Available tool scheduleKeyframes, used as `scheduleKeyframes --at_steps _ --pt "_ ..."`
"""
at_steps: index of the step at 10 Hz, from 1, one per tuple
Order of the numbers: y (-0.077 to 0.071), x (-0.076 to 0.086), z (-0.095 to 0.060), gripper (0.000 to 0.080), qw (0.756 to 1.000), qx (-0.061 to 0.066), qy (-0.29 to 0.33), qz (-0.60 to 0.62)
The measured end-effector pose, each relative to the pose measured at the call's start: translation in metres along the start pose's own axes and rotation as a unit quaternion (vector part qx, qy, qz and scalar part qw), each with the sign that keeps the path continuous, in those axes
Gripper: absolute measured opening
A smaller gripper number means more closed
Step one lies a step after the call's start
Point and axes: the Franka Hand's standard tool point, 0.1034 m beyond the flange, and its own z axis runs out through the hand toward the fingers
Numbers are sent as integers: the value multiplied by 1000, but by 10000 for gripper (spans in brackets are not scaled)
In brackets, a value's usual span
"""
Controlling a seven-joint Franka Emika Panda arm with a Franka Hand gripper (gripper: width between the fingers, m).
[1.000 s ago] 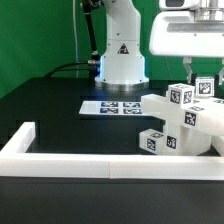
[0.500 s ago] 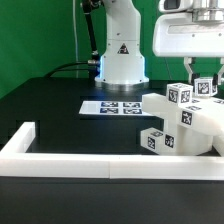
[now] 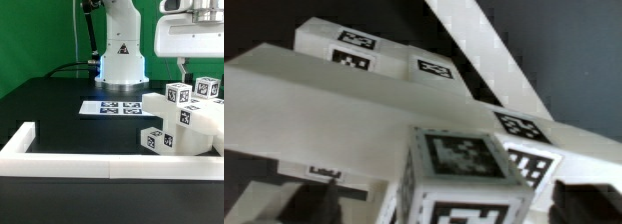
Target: Assemble chair
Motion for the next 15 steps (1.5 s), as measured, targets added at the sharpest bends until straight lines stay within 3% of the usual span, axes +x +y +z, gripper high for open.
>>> scheduleKeyframes --at_steps 2,7,10,11,12,13,14,15 --pt "-2 -1 0 643 996 1 1 -87" --pt "-2 0 0 649 947 -4 6 -322" --pt "0 2 0 649 915 -9 7 -404" --pt "1 3 0 649 915 -9 7 -404" --pt "1 3 0 559 915 -9 7 -403" --pt "1 3 0 376 915 -9 7 -402" --pt "1 3 0 282 922 -9 7 -388" --pt "1 3 0 282 922 -9 7 -388"
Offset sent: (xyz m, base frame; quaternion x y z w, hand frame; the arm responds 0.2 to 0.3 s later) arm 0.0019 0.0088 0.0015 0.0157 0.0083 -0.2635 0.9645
